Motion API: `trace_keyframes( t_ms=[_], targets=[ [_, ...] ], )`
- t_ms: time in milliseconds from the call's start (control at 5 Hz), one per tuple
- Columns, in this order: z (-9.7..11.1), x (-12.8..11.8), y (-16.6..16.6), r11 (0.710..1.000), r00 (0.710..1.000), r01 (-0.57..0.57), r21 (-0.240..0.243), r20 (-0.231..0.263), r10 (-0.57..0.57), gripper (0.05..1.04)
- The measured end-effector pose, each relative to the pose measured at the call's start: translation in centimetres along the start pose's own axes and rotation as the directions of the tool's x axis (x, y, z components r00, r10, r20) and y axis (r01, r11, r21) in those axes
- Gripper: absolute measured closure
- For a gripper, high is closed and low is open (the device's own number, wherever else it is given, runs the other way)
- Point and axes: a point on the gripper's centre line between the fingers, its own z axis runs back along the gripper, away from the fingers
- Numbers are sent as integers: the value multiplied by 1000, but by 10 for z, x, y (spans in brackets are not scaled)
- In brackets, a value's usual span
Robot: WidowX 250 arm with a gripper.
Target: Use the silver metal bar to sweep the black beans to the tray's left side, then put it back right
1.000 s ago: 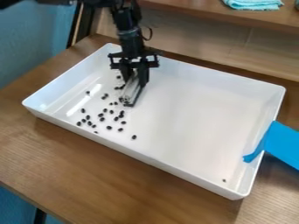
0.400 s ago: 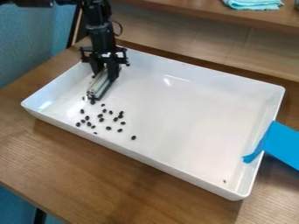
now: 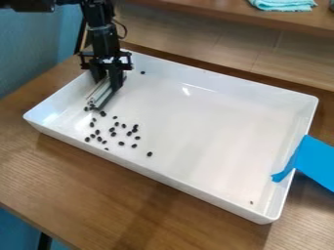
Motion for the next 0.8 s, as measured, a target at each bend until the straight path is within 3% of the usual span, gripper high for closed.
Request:
trace_keyframes(
  t_ms=[200, 400, 600, 800],
  targets=[
    [6, -11, -19, 995, 998, -9, -95, -62, 3, 691],
    [36, -18, -53, 989, 999, -13, -150, -42, 6, 691],
    [45, -25, -93, 982, 999, 4, -190, -51, -14, 691],
    [40, -38, -122, 981, 999, 20, -193, -42, -29, 691]
  ],
)
